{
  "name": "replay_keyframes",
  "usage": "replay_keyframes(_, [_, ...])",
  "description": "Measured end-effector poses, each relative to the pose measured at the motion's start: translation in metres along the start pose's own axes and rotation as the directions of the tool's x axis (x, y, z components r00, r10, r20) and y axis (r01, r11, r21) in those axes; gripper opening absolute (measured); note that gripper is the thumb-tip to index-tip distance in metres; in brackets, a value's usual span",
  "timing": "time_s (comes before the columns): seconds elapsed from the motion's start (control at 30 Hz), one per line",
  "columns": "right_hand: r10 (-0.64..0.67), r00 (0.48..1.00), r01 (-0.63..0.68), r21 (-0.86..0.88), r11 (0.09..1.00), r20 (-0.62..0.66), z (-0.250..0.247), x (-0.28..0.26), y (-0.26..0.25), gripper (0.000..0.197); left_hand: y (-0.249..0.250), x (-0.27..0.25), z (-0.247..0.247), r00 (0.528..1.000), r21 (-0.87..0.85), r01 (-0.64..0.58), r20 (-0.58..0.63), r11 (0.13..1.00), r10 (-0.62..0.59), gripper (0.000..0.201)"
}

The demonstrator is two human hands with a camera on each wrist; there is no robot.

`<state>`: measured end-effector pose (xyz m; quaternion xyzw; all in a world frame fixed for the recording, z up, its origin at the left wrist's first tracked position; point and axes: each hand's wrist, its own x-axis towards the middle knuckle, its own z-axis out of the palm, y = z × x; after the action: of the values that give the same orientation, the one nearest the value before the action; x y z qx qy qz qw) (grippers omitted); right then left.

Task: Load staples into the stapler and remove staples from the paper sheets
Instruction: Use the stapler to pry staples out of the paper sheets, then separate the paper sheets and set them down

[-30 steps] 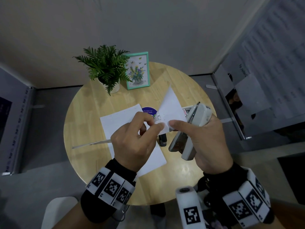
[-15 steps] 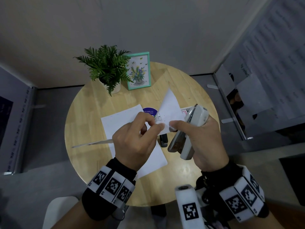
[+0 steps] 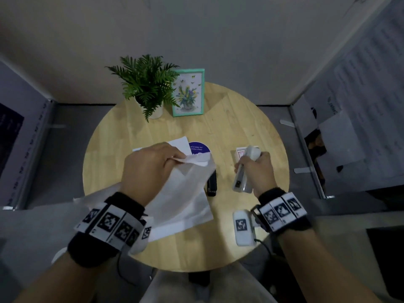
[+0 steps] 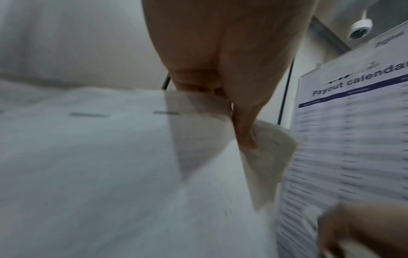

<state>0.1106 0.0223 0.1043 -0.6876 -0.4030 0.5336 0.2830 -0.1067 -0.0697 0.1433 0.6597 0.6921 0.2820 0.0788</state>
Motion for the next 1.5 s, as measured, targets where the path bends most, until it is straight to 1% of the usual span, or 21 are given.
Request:
replay_keyframes(0.07, [-0.003,1.000,0.003,-0.312,0.950,0.001,0.008,0.028,0.021,0.040,-0.006,0.002,-0.001,0.985,0.002,0.115,0.131,0.993,-0.115,0.020])
replay_keyframes(0.13, [0.003,0.999,0.026,-0.532,0.847,0.054,0.018,0.049,0.041,0.050,-0.012,0.002,0.002,0.954,0.031,0.165,0.250,0.986,-0.167,0.025])
replay_keyframes(0.2, [0.013,0.994,0.061,-0.651,0.756,0.109,0.028,0.063,0.057,0.051,-0.017,0.001,0.005,0.912,0.039,0.209,0.352,0.977,-0.209,0.026])
replay_keyframes(0.27, [0.013,0.987,0.114,-0.763,0.637,0.158,0.036,0.073,0.071,0.038,-0.019,0.000,0.010,0.871,0.034,0.266,0.420,0.963,-0.255,0.027])
replay_keyframes(0.4, [0.013,0.973,0.203,-0.883,0.424,0.230,0.047,0.093,0.087,0.024,-0.021,-0.003,0.021,0.841,0.069,0.275,0.467,0.959,-0.275,0.023])
replay_keyframes(0.53, [0.039,0.973,0.188,-0.876,0.445,0.229,0.049,0.097,0.087,0.025,-0.024,-0.005,0.029,0.830,0.098,0.299,0.464,0.949,-0.309,0.012])
replay_keyframes(0.6, [-0.062,0.965,0.251,-0.830,0.498,0.254,0.051,0.094,0.071,0.044,-0.023,-0.005,0.030,0.833,0.089,0.314,0.451,0.945,-0.319,0.011])
replay_keyframes(0.67, [-0.174,0.897,0.417,-0.649,0.637,0.406,0.053,0.079,0.035,0.061,-0.021,-0.006,0.030,0.841,0.079,0.323,0.433,0.943,-0.324,0.011])
replay_keyframes(0.7, [-0.206,0.836,0.481,-0.501,0.720,0.508,0.054,0.066,0.012,0.063,-0.020,-0.006,0.029,0.849,0.074,0.320,0.420,0.945,-0.320,0.011])
replay_keyframes(0.73, [-0.229,0.749,0.535,-0.364,0.762,0.622,0.054,0.050,-0.011,0.063,-0.020,-0.008,0.028,0.859,0.066,0.316,0.403,0.947,-0.315,0.011])
replay_keyframes(0.77, [-0.216,0.645,0.590,-0.299,0.750,0.733,0.054,0.034,-0.032,0.062,-0.020,-0.009,0.026,0.871,0.048,0.318,0.380,0.947,-0.311,0.011])
replay_keyframes(0.8, [-0.182,0.538,0.672,-0.288,0.682,0.823,0.056,0.019,-0.049,0.062,-0.021,-0.012,0.024,0.885,0.015,0.324,0.348,0.946,-0.308,0.011])
replay_keyframes(0.87, [-0.092,0.390,0.859,-0.326,0.395,0.916,0.063,-0.005,-0.070,0.054,-0.021,-0.018,0.019,0.913,-0.092,0.353,0.250,0.931,-0.321,0.012])
replay_keyframes(0.9, [-0.061,0.359,0.914,-0.337,0.224,0.931,0.069,-0.014,-0.075,0.041,-0.022,-0.022,0.015,0.919,-0.154,0.374,0.197,0.915,-0.342,0.010])
replay_keyframes(0.93, [-0.052,0.355,0.930,-0.348,0.119,0.933,0.076,-0.019,-0.079,0.035,-0.025,-0.026,0.012,0.919,-0.212,0.389,0.155,0.896,-0.363,0.008])
replay_keyframes(1.03, [-0.125,0.335,0.941,-0.338,0.001,0.934,0.092,-0.027,-0.096,0.032,-0.047,-0.040,0.001,0.897,-0.290,0.442,0.149,0.849,-0.416,0.022])
replay_keyframes(1.07, [-0.158,0.312,0.947,-0.320,-0.025,0.937,0.096,-0.028,-0.105,0.023,-0.060,-0.046,-0.003,0.896,-0.262,0.441,0.175,0.858,-0.407,0.030])
replay_keyframes(1.13, [-0.231,0.291,0.949,-0.311,-0.054,0.928,0.104,-0.028,-0.123,0.022,-0.087,-0.059,-0.015,0.885,-0.196,0.448,0.234,0.872,-0.402,0.042])
replay_keyframes(1.2, [-0.309,0.323,0.940,-0.342,-0.009,0.895,0.116,-0.027,-0.139,0.020,-0.120,-0.071,-0.034,0.848,-0.184,0.512,0.260,0.839,-0.461,0.042])
replay_keyframes(1.33, [-0.341,0.436,0.899,-0.388,0.201,0.833,0.148,-0.029,-0.148,0.011,-0.194,-0.090,-0.096,0.753,-0.251,0.658,0.251,0.710,-0.609,0.020])
replay_keyframes(1.5, [-0.356,0.583,0.759,-0.333,0.560,0.730,0.220,-0.038,-0.128,0.013,-0.273,-0.109,-0.170,0.697,-0.425,0.678,0.111,0.600,-0.709,0.003])
